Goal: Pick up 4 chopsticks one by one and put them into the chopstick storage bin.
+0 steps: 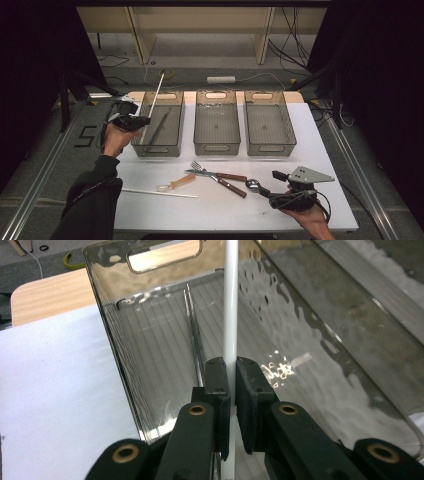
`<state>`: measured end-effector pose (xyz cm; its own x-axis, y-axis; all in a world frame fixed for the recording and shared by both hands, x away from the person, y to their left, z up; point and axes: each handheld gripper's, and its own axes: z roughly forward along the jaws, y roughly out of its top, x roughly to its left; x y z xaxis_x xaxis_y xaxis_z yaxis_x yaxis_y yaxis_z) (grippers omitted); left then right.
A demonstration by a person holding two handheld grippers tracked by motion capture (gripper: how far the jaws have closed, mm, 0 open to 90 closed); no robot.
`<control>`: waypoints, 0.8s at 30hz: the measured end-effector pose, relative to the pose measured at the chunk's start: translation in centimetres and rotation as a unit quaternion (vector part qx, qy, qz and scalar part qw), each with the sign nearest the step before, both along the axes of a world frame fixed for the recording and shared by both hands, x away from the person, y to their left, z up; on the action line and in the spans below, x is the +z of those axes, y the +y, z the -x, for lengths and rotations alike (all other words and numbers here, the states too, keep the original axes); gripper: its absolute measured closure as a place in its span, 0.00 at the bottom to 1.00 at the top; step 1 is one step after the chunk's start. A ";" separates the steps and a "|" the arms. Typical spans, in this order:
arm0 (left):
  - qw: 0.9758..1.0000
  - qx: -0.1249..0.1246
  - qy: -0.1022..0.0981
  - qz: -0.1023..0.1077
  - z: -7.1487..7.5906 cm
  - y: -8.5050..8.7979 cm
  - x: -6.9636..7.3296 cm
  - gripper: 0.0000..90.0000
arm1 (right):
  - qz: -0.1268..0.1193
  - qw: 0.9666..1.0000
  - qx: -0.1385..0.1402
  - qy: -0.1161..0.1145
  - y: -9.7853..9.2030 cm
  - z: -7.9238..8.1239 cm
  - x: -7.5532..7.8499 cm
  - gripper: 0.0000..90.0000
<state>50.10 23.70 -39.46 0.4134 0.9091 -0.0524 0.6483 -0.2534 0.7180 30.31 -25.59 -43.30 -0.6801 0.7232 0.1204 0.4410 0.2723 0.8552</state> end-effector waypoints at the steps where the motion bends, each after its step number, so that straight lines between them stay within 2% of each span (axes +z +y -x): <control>1: 1.000 0.000 0.002 0.000 0.0 0.0 -0.1 0.94 | 0.000 1.000 0.000 0.000 0.0 0.0 0.0 0.29; 12: 1.000 0.009 0.021 -0.019 -0.4 0.0 -1.6 0.94 | -0.002 1.000 0.001 -0.001 -0.1 0.1 0.0 0.29; 16: 0.999 0.010 0.021 -0.022 -0.5 -0.2 -1.8 0.94 | -0.002 1.000 -0.001 -0.001 -0.1 0.1 0.1 0.29; 24: 0.999 0.013 0.035 -0.031 -0.7 -0.7 -2.1 0.93 | -0.004 1.000 0.000 -0.002 -0.2 0.1 0.1 0.29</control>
